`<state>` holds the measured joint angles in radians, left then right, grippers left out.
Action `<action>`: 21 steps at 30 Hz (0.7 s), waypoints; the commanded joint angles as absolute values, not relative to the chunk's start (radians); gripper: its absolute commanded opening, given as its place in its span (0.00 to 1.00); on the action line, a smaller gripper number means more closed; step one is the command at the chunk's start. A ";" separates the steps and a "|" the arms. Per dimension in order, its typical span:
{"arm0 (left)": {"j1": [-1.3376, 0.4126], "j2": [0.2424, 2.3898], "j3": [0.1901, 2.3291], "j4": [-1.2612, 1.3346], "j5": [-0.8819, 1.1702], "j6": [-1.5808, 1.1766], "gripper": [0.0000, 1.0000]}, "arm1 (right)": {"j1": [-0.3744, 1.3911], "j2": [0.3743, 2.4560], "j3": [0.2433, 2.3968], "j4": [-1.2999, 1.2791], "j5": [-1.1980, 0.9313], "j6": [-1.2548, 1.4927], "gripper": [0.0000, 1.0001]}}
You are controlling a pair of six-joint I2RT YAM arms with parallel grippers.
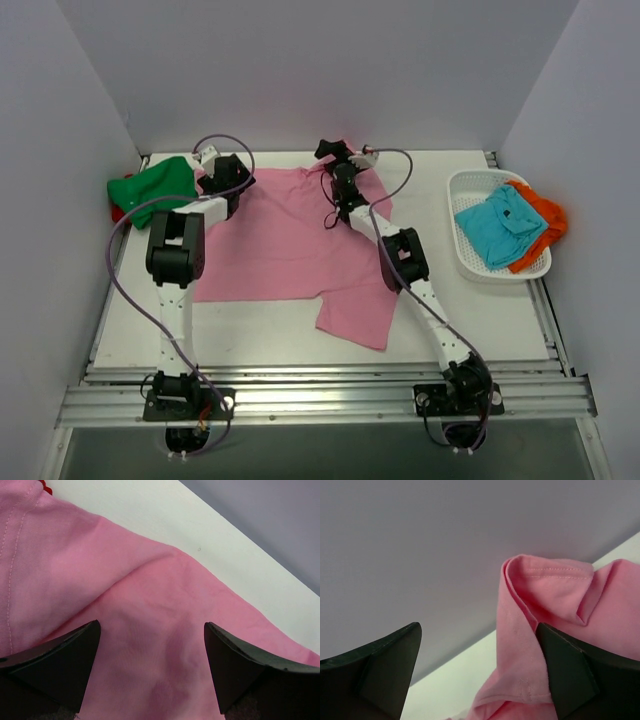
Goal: Fold and stack the t-shirts
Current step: Flatten the tshirt out
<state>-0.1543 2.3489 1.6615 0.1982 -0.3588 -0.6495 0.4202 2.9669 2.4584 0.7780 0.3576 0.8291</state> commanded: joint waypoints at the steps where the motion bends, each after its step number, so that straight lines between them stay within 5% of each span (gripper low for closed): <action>1: -0.152 2.302 1.655 0.244 -0.350 -0.649 0.94 | 0.472 3.042 2.566 1.040 0.416 0.829 0.94; 9: -0.156 2.309 1.669 0.232 -0.345 -0.640 0.94 | 0.511 3.001 2.668 1.205 0.535 0.671 0.99; 15: -0.156 2.321 1.694 0.230 -0.359 -0.627 0.94 | 0.523 2.621 2.236 1.232 0.402 0.367 1.00; 21: -0.172 2.238 1.591 0.296 -0.382 -0.606 0.94 | 0.508 2.150 1.693 0.988 0.590 0.325 1.00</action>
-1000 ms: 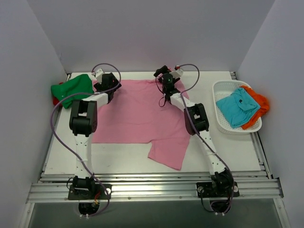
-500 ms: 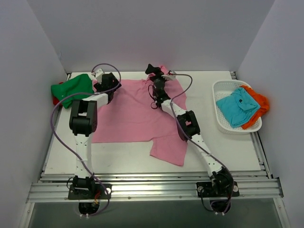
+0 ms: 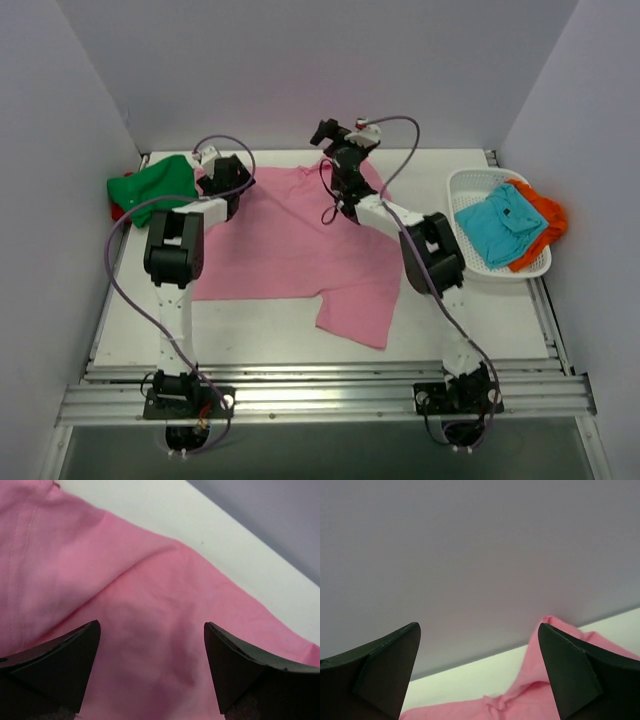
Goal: Fold and stack the t-shirts
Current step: Flatten the tshirt out
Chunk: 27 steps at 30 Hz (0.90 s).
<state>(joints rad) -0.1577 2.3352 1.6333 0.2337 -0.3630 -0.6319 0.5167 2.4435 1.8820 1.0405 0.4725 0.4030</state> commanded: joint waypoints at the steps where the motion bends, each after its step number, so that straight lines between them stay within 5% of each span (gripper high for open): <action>1: -0.181 2.177 1.573 0.282 -0.405 -0.609 0.94 | 0.508 2.096 1.621 0.964 0.622 0.336 1.00; 7: -0.251 1.820 1.315 0.135 -0.505 -0.663 0.94 | 0.557 1.735 1.176 0.814 0.877 0.323 1.00; 9: -0.311 1.740 1.249 0.078 -0.578 -0.670 0.94 | 0.539 1.655 1.155 0.519 0.876 0.568 0.98; 18: -0.370 1.477 0.953 -0.176 -0.591 -0.851 0.94 | 0.558 1.531 0.911 -0.082 0.858 1.115 0.94; 27: -0.411 1.387 0.789 -0.180 -0.554 -0.942 0.96 | 0.560 1.177 0.542 -0.098 0.701 1.196 0.90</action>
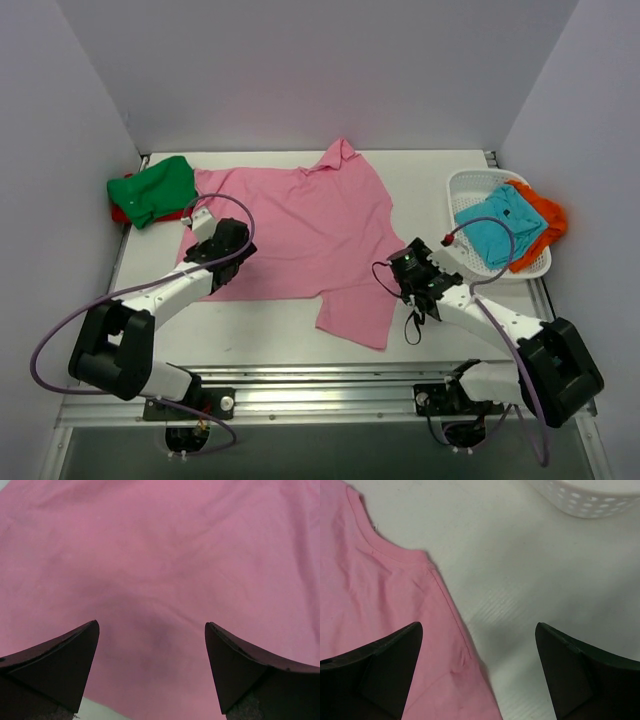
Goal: Fold and stack the t-shirts
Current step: Flatten the tshirt out
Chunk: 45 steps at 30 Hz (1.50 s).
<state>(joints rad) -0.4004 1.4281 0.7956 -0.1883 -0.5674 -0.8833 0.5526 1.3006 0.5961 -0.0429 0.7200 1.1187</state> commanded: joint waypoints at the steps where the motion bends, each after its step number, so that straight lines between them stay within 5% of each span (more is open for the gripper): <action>1: -0.414 1.397 0.767 -0.170 -0.552 -0.946 0.96 | 0.561 1.148 0.526 -0.100 0.689 1.197 0.90; 7: -0.422 1.474 0.742 -0.138 -0.543 -0.994 0.98 | 0.565 1.048 0.476 -0.084 0.640 1.177 0.89; 21: -0.434 1.497 0.721 -0.118 -0.494 -1.020 1.00 | 0.591 1.365 0.463 0.213 0.483 1.134 0.86; 25: -0.434 1.574 0.739 -0.094 -0.486 -1.020 0.88 | 0.589 1.454 0.486 0.255 0.465 1.111 0.83; 28: -0.434 1.632 0.761 -0.072 -0.463 -1.009 0.70 | 0.591 1.503 0.502 0.284 0.445 1.101 0.77; 30: -0.434 1.663 0.768 -0.063 -0.454 -1.005 0.58 | 0.591 1.528 0.506 0.301 0.431 1.091 0.66; 34: -0.434 1.687 0.785 -0.058 -0.454 -0.996 0.36 | 0.589 1.548 0.506 0.311 0.429 1.085 0.17; 37: -0.434 1.693 0.785 -0.058 -0.454 -0.992 0.17 | 0.589 1.545 0.500 0.299 0.439 1.086 0.00; 40: -0.434 1.694 0.782 -0.060 -0.454 -0.989 0.03 | 0.591 1.526 0.494 0.273 0.452 1.089 0.00; 45: -0.434 1.666 0.753 -0.064 -0.439 -0.994 0.02 | 0.591 1.427 0.474 0.183 0.489 1.109 0.00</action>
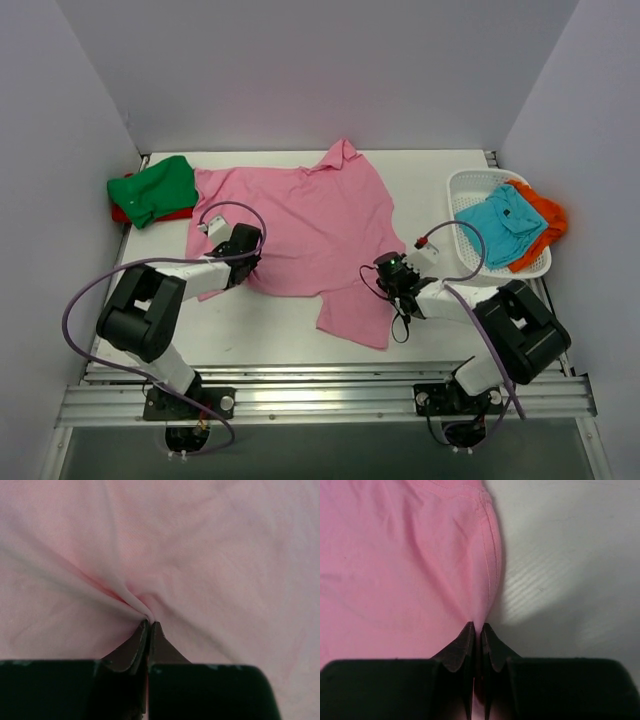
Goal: Fold and stack the t-shirts
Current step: Flatten the tshirt out
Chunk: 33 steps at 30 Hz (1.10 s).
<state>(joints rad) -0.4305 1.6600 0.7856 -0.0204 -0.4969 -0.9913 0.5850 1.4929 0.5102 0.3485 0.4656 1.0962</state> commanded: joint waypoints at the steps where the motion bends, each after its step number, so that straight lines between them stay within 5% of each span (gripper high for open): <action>1: -0.437 1.660 0.746 -0.060 -0.434 -0.993 0.02 | 0.591 1.404 0.469 0.143 0.494 1.112 0.00; 18: -0.707 1.273 0.598 -0.319 -0.485 -1.130 0.02 | 0.609 0.654 0.419 -0.471 0.462 1.184 0.00; 23: -0.785 1.149 0.572 -0.431 -0.499 -1.190 0.05 | 0.614 0.580 0.416 -0.551 0.407 1.215 0.01; 24: -0.804 1.137 0.569 -0.443 -0.499 -1.198 0.22 | 0.614 0.571 0.416 -0.558 0.403 1.213 0.37; 27: -0.839 1.083 0.568 -0.472 -0.508 -1.204 0.83 | 0.617 0.561 0.425 -0.572 0.426 1.218 0.84; 28: -0.845 1.060 0.574 -0.482 -0.518 -1.206 0.94 | 0.617 0.564 0.436 -0.577 0.440 1.219 0.90; 33: -0.859 0.997 0.652 -0.584 -0.572 -1.186 0.94 | 0.620 0.627 0.575 -0.600 0.564 1.212 0.94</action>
